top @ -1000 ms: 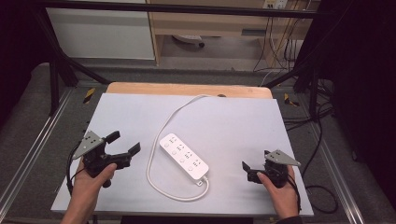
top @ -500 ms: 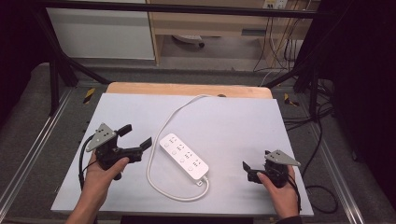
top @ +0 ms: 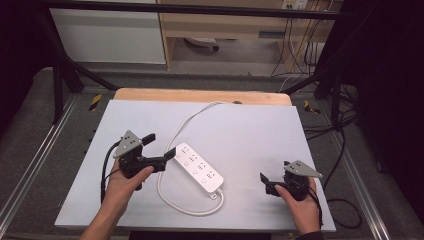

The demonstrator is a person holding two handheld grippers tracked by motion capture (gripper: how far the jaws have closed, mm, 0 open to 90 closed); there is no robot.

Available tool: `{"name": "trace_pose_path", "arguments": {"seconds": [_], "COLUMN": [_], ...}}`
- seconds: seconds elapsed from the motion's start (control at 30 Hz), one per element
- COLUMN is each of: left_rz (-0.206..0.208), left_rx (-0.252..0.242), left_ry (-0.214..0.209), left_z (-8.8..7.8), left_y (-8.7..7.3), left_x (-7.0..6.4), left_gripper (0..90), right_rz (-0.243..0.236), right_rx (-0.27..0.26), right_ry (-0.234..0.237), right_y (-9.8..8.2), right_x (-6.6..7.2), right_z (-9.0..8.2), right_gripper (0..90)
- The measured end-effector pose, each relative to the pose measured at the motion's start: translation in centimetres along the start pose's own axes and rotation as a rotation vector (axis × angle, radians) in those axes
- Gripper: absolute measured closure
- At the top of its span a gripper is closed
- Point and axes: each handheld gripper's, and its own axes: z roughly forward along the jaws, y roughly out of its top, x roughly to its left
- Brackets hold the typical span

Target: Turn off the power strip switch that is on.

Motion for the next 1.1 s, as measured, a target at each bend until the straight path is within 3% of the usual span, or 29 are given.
{"name": "trace_pose_path", "arguments": {"seconds": [0.2,0.47,0.77,1.1], "left_rz": [-0.007,0.01,0.029,0.05], "left_rx": [0.033,0.077,0.085,0.107], "left_ry": [-0.007,-0.024,-0.024,-0.072], "left_z": [1.3,2.5,3.2,3.8], "left_y": [-1.3,-2.5,-3.3,-4.0], "left_x": [-0.8,-1.8,-2.1,-2.6], "left_gripper": [13.5,14.2,20.5,49.1], "right_rz": [-0.013,-0.023,-0.018,-0.024], "right_rx": [-0.001,0.0,0.002,0.018], "right_ry": [0.013,0.071,0.07,0.088], "right_y": [0.1,0.3,0.2,0.0], "right_x": [0.0,0.4,0.4,0.7], "right_z": [0.1,0.3,0.3,0.7], "right_gripper": [2.7,3.8,3.8,3.0]}}
